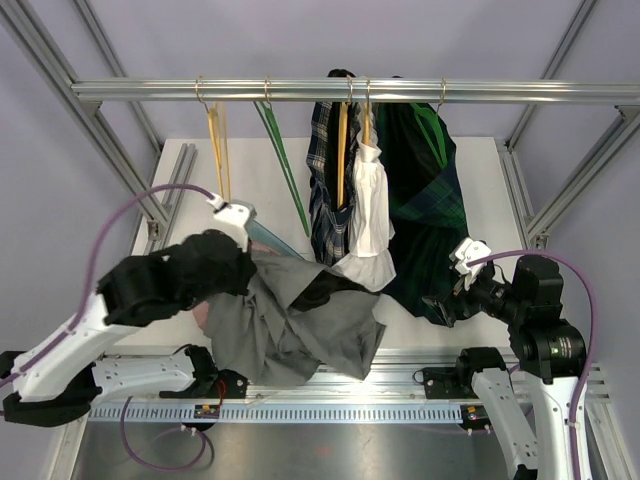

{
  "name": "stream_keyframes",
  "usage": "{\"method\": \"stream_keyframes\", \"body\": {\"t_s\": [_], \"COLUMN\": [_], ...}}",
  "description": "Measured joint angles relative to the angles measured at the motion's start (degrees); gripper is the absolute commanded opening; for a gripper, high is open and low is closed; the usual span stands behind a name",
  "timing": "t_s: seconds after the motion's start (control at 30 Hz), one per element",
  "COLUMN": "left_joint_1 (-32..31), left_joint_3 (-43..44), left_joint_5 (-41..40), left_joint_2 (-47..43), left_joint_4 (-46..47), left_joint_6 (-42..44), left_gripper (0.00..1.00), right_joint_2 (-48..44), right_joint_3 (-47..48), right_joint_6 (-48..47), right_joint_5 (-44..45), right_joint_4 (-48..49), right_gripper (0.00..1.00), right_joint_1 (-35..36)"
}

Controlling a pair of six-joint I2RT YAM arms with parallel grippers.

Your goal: Remove the skirt from the hanger

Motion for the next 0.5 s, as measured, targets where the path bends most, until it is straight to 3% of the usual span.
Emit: {"method": "stream_keyframes", "body": {"t_s": [0.27,0.5], "left_joint_1": [-0.04,-0.04], "left_joint_3": [25.83,40.44], "left_joint_5": [-6.56,-10.14], "left_joint_2": [2.21,5.68], "left_joint_4": [-11.17,-13.64], "left_joint_6": [-0.61,2.25], "left_gripper": [0.00,0.00], "right_joint_2": [-0.37,-0.39], "right_joint_3": [-0.09,-0.11], "right_joint_6": [0.02,0.04], "right_joint_5": [0.00,0.02], "right_joint_4": [0.00,0.00], "right_gripper": [1.00,0.99], "right_joint_1": [0.00,0.00]}}
